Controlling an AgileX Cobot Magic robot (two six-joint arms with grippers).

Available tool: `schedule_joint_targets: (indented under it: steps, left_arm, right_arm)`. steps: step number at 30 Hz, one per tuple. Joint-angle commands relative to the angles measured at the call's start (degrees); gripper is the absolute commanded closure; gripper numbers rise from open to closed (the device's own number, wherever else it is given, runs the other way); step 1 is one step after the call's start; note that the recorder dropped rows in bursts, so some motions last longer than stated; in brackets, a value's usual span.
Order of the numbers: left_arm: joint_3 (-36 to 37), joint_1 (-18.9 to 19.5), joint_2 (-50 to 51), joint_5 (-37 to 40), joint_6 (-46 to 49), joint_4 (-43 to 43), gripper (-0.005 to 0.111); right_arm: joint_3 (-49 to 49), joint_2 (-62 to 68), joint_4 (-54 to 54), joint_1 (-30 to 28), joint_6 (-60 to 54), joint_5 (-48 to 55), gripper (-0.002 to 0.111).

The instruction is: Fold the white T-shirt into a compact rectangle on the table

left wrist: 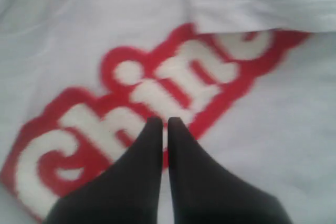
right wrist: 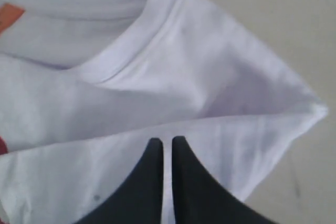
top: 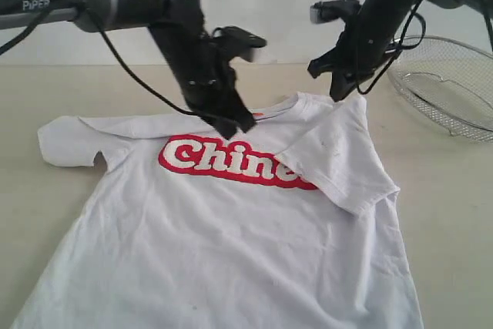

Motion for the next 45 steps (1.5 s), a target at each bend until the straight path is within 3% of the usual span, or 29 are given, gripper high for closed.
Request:
schedule_joint_targets:
  steps: [1,10,22,27,33,38,45]
  left_arm:
    - [0.0,5.8,2.4,-2.6,-1.1,0.2,0.102]
    - [0.0,10.0,6.1,-13.5,-2.3,1.7,0.102]
    - [-0.2,11.4,12.0,-22.1,-2.3,3.7,0.102]
    - [-0.3,12.0,13.2,-33.7,-3.2,3.7,0.102]
    - [-5.5,15.2,16.0,-33.5,-5.5,3.7,0.102]
    - [-13.7,15.8,21.1,-32.1,-6.7,3.5,0.102]
    - [-18.4,16.9,23.8,-32.0,-8.6,2.6,0.102]
  right_arm:
    - [4.4,-0.8,-0.1,2.1,-0.6,0.3,0.108]
    - [6.0,0.5,-2.5,3.3,1.0,0.2,0.108]
    - [6.0,1.2,-2.6,3.3,0.9,0.0,0.108]
    - [6.0,1.9,-6.2,3.3,2.2,-0.9,0.108]
    - [6.0,8.6,-9.4,3.3,4.1,-2.3,0.108]
    - [5.9,9.8,-9.6,3.3,4.8,-4.2,0.108]
    - [5.9,9.8,-9.7,3.3,7.6,-5.5,0.108]
